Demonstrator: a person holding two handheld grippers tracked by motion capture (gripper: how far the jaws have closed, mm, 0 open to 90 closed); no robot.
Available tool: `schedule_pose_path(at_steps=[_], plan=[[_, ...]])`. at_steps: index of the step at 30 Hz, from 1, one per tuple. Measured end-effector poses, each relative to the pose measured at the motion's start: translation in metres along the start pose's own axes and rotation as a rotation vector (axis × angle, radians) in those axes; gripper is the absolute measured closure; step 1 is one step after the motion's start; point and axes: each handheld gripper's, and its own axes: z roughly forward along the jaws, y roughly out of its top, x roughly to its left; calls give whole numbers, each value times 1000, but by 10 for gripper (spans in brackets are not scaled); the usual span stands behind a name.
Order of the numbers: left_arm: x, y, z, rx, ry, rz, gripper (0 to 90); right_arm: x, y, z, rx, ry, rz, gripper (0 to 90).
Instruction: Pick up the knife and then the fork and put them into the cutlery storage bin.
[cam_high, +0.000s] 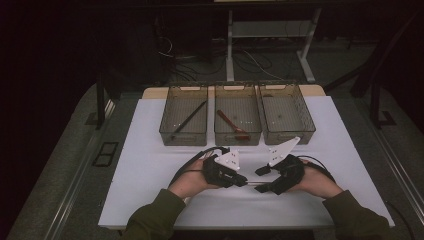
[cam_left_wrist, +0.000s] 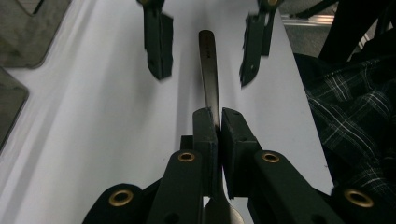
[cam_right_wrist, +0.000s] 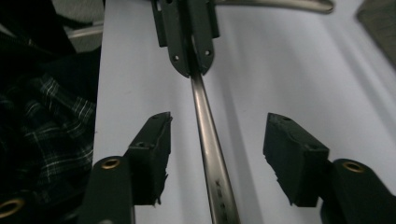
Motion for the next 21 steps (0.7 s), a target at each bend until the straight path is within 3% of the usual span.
schedule_pose_path(at_steps=[8, 12, 18, 21], plan=[[0, 5, 1, 7, -23, 16, 842, 1, 10, 13, 66, 43, -30, 621], [2, 8, 2, 20, -10, 46, 842, 1, 14, 19, 87, 55, -57, 683], [-1, 10, 1, 9, -13, 56, 841, 5, 19, 23, 119, 58, -71, 791], [-1, 10, 0, -3, -21, 61, 841, 6, 19, 23, 119, 64, -79, 801]])
